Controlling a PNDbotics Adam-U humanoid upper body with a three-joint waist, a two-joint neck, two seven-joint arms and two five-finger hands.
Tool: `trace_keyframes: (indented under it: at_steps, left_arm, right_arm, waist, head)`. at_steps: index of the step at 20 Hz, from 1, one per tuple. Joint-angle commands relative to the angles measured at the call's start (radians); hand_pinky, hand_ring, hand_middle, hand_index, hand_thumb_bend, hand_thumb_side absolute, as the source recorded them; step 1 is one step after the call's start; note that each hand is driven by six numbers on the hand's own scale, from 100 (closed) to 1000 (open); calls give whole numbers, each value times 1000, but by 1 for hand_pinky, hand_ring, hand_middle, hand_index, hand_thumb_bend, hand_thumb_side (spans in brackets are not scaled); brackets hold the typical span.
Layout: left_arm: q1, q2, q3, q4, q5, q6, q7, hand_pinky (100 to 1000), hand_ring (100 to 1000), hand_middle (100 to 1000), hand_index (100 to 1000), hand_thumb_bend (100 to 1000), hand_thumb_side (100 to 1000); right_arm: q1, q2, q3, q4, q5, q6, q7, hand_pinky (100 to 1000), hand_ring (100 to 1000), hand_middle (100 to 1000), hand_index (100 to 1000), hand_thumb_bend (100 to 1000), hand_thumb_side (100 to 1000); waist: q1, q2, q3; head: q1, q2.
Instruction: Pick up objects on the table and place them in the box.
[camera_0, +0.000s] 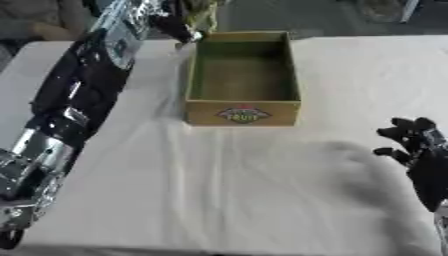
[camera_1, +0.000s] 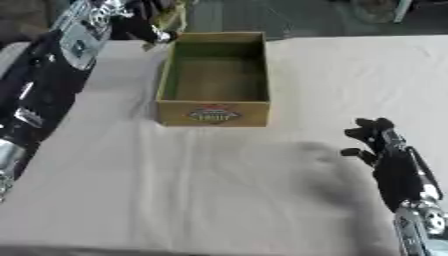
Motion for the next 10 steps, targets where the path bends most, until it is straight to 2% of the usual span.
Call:
trace_keyframes:
  at_steps: [1, 10]
  left_arm:
    - [-34, -22, -9, -16, -37, -5, 40, 140, 100, 100, 278, 100, 141]
    - [14, -101, -17, 50, -153, -17, 155, 163, 100, 128, 304, 100, 133]
  right_arm:
    - [-19, -8, 4, -11, 5, -1, 7, 591, 817, 606, 763, 100, 762]
    - [-30, -7, 8, -11, 6, 0, 13, 591, 818, 606, 764, 100, 771]
  waist:
    - [0, -11, -7]
    - [3, 13, -33]
  head:
    - [11, -13]
    - [20, -25]
